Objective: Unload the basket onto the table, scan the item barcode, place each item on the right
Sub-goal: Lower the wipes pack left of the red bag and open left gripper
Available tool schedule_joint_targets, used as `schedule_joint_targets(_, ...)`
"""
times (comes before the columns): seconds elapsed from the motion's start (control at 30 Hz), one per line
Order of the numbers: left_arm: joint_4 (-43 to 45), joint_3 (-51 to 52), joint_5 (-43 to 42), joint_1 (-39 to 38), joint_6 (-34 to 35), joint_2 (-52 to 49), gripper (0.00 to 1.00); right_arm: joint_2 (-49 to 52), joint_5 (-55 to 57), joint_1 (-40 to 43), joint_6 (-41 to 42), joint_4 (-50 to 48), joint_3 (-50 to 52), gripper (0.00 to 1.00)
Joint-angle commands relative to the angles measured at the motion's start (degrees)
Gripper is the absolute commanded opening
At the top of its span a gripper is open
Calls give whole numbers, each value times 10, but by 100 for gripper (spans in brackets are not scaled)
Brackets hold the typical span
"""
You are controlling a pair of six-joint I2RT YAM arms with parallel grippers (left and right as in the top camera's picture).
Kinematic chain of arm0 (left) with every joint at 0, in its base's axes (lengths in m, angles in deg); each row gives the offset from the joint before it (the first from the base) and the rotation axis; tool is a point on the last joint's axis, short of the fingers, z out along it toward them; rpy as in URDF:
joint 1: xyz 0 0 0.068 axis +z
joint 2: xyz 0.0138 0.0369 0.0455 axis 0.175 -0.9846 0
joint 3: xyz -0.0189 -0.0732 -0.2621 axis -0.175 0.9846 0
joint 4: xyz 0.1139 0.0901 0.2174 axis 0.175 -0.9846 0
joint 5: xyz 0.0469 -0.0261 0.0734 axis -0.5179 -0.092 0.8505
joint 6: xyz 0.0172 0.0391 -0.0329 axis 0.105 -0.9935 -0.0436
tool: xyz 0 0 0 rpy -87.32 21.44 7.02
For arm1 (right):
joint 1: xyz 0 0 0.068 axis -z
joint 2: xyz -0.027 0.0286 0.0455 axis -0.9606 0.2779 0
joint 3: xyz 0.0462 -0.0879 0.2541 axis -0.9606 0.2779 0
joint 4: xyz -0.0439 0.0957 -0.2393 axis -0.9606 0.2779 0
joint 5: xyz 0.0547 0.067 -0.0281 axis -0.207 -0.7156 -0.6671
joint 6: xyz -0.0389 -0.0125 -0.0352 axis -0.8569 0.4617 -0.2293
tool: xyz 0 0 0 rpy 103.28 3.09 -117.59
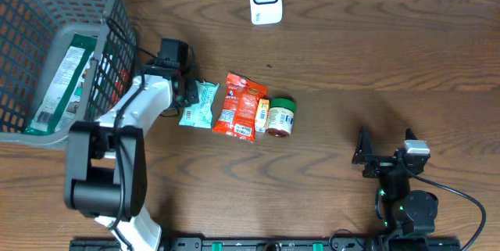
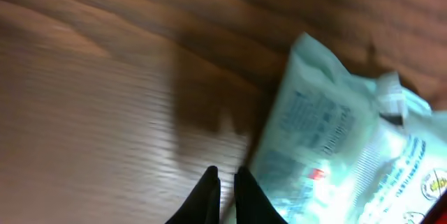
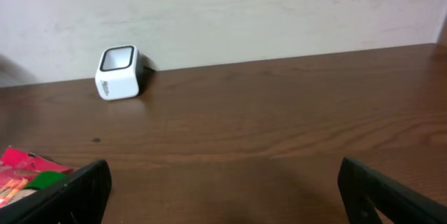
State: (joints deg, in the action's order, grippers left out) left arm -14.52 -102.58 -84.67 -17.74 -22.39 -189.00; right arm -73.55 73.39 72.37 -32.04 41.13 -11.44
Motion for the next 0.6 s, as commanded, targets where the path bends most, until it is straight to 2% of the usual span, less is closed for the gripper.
schedule_joint_targets(0.0, -2, -3, -77, -1, -24, -27, 12, -2, 5, 3, -4, 2, 0, 99)
schedule_joint_targets(0.17, -12, -3, -122, -2, -24, -31, 12, -2, 5, 3, -4, 2, 0, 99)
schedule_joint_targets(0.3, -11, -3, -119, -2, -25, -30, 16, -2, 5, 3, -4, 2, 0, 99)
schedule_joint_targets(0.57, -18, -3, -119, -8, -24, 14, 16, -2, 5, 3, -4, 2, 0, 99)
